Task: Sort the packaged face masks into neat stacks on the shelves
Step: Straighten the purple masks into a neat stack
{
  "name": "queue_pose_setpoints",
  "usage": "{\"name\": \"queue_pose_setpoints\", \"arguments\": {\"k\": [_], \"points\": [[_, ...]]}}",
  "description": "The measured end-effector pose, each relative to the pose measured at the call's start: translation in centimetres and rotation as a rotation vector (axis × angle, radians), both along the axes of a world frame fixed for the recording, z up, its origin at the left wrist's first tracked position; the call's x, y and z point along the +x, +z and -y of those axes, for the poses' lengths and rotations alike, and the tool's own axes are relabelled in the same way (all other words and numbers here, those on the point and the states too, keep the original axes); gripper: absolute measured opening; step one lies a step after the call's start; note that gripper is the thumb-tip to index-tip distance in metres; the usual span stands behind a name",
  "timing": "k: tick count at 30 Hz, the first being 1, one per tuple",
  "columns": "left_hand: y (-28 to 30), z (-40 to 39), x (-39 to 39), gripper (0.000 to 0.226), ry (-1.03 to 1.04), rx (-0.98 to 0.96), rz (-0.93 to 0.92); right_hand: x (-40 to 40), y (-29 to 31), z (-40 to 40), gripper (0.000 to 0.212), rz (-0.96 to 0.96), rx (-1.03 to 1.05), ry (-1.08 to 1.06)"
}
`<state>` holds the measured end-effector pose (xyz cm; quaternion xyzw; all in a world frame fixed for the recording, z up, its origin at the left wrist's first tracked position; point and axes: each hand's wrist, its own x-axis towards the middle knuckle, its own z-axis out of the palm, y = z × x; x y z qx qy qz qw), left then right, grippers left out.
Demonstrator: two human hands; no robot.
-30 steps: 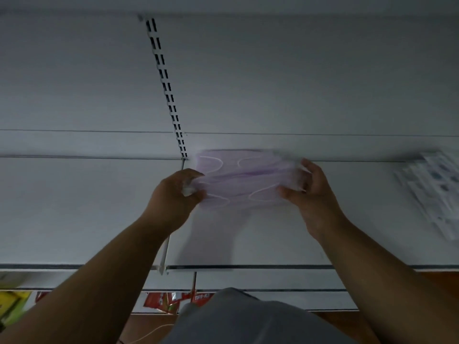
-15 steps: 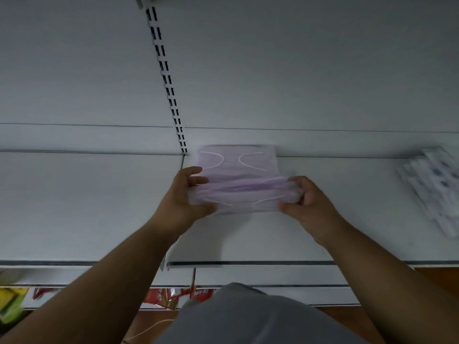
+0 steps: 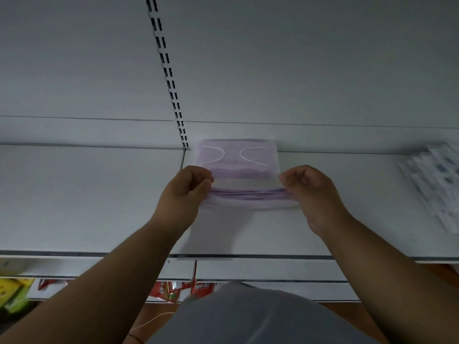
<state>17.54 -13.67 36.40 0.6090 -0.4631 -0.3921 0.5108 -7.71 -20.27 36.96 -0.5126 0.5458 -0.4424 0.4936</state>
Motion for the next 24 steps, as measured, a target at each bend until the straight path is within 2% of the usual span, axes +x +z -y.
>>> {"name": "queue_pose_setpoints", "arguments": {"k": [4,8,11,13,14,16,20,22,24], "points": [[0.1,0.1,-0.5,0.015,0.03,0.04,0.173,0.0,-1.0,0.4,0.012,-0.181,-0.019,-0.102],[-0.1,-1.3,-0.6,0.007,-0.046,0.011,0.385,-0.3,-1.6,-0.2,0.023,-0.393,-0.124,-0.023],[-1.6,-2.9,0.8,0.05,-0.224,-0.111,0.681,-0.9,-2.5,-1.8,0.02,-0.486,-0.17,0.037],[-2.5,-3.1,1.4,0.078,-0.363,-0.107,0.789,-1.2,-3.6,-2.7,0.015,-0.517,-0.245,0.12],[-3.0,-3.1,1.5,0.086,-0.421,-0.1,0.851,-1.3,-4.1,-2.9,0.018,-0.54,-0.325,0.18],[-3.5,-3.1,1.4,0.095,-0.487,-0.129,0.994,-1.7,-4.8,-2.9,0.038,-0.636,-0.478,0.33],[-3.7,-3.3,1.3,0.092,-0.51,-0.121,1.098,-3.1,-5.4,-2.8,0.083,-0.876,-0.462,0.573],[-3.7,-3.0,1.2,0.082,-0.489,-0.139,1.079,-3.5,-5.7,-2.6,0.088,-0.909,-0.462,0.597],[-3.6,-2.6,1.0,0.07,-0.479,-0.166,1.075,-3.4,-5.7,-2.5,0.081,-0.897,-0.507,0.565]]}}
